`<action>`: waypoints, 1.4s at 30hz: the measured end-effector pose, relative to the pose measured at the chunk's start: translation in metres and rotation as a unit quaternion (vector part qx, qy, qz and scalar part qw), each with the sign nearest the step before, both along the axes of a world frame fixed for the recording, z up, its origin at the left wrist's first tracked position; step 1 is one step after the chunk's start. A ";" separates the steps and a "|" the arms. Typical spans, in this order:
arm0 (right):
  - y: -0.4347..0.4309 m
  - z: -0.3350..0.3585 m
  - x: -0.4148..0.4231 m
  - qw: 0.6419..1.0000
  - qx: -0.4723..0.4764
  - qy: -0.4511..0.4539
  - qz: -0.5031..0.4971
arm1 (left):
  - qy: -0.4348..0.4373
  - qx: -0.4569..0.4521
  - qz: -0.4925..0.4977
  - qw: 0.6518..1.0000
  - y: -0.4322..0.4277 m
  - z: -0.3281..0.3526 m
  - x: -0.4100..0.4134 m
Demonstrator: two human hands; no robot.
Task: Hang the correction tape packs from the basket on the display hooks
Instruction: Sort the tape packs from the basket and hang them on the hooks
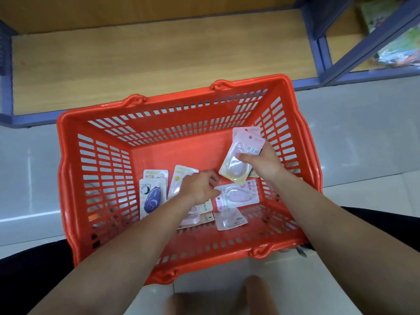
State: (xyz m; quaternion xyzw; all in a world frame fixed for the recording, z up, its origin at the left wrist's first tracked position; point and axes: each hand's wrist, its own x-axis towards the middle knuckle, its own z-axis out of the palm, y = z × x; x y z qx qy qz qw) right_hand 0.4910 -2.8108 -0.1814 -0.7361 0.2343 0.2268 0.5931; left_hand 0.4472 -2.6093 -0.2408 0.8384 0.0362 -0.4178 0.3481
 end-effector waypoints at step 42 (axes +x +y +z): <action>0.062 -0.001 0.010 0.981 0.148 0.086 0.093 | -0.053 -0.193 0.461 0.864 0.066 0.048 0.047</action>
